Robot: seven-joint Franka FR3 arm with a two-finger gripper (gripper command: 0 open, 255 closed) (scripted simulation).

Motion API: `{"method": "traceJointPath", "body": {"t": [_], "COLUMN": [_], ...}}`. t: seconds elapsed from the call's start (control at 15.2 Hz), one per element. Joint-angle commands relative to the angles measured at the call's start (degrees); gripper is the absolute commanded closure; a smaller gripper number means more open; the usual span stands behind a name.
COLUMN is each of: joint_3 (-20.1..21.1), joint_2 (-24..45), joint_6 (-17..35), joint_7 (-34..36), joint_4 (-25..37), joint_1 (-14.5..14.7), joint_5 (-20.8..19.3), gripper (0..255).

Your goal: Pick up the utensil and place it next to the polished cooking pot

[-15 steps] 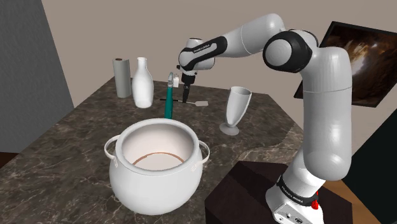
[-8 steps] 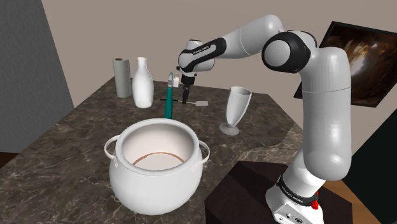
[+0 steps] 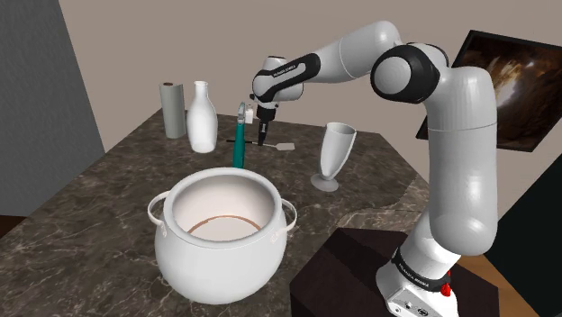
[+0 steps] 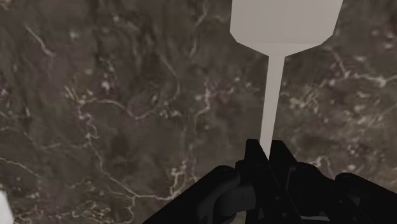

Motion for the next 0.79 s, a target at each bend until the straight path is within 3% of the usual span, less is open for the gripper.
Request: {"method": "traceJointPath", "body": {"t": [0.0,0.73], "joint_3": [0.00,-0.35], "joint_2": [0.01,-2.71], "joint_6": [0.00,-5.68], "joint_7": [0.00,0.69], "joint_4": [0.00,3.01], "joint_1": [0.00,0.13], "joint_5": [0.00,-0.74], "gripper": [255,255]}}
